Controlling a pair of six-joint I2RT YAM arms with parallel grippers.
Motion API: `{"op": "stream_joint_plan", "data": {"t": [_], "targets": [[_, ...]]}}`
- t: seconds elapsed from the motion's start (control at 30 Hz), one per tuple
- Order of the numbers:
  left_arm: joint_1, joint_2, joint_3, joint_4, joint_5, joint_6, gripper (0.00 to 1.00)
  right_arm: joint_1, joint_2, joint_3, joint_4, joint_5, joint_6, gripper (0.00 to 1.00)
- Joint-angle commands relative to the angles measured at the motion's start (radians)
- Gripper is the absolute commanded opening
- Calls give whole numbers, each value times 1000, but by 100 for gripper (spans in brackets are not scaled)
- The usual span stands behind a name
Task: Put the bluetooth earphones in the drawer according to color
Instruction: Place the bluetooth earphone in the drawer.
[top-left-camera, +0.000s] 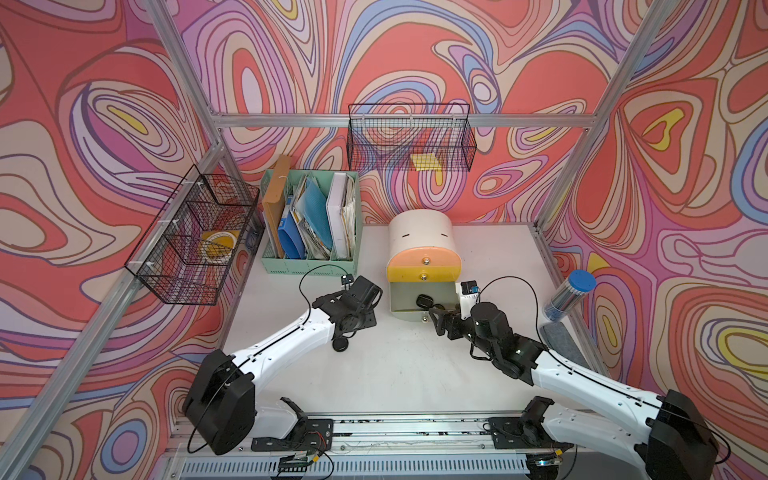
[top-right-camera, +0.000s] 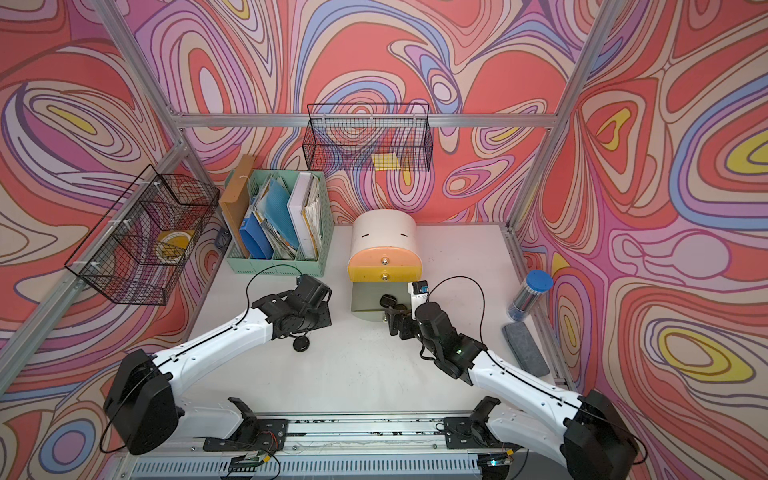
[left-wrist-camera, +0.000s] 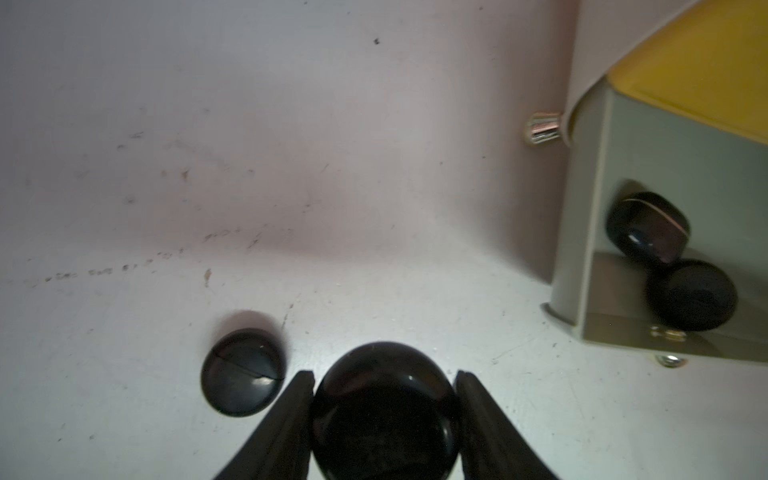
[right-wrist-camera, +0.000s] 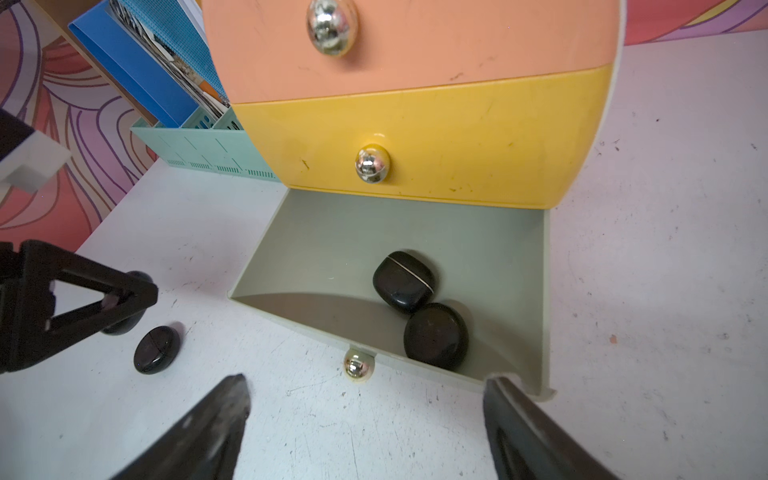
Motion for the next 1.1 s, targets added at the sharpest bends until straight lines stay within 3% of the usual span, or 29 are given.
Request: {"op": "stream_joint_plan", "data": {"t": [0.0,0.3,0.67,0.77,1.07], "targets": [[-44,77,114,7,-6,34,44,-4,-16,-23,17,0,12,90],[-127,287,374,17,-67,114,44,-3,-21,-60,38,-2,25,90],[-130,397,456,107,-101,234,47,-4,-34,-92,38,-9,32,90],[-129,397,458,109,-109,247,55,-3,-34,-97,43,-16,36,90],[-130,281,410,101,-43,270,95,-4,-40,-110,52,-43,44,91]]}}
